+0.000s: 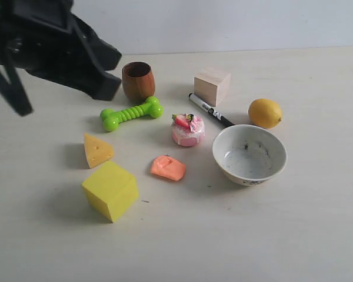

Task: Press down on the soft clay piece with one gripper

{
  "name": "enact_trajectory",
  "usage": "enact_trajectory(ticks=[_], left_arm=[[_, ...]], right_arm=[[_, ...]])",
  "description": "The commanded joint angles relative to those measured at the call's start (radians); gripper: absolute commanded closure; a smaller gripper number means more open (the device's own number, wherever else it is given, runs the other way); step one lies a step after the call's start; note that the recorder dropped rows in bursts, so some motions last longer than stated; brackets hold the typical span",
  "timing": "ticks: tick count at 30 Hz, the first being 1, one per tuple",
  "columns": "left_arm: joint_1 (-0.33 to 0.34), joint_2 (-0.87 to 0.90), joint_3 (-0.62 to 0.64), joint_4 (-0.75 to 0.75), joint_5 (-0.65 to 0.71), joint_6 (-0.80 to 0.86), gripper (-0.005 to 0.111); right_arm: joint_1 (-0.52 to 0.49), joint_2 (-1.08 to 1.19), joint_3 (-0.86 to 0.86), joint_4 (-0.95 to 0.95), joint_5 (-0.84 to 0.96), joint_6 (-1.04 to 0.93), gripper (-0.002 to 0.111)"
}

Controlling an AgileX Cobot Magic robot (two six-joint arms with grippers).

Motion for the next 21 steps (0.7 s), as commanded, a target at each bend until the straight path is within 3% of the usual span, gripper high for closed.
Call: enact_trajectory(ticks=[1,16,21], left_arm=[[-0.003,-0.119,0.014,-0.006,0.001,-0.011,0.107],[-0.003,-0.249,0.014,-0.001,0.015,-0.003,0.107],[0.0,-0.295,0.029,0.073,0.013,0.011,0.107]], right_arm=[[-0.004,-0.006,0.005,0.0,-0.007,0.001,0.108],[-0.004,-0.006,0.005,0.0,-0.007,0.001,0.108],[-0.004,-0.006,0.005,0.0,-0.007,0.001,0.108]])
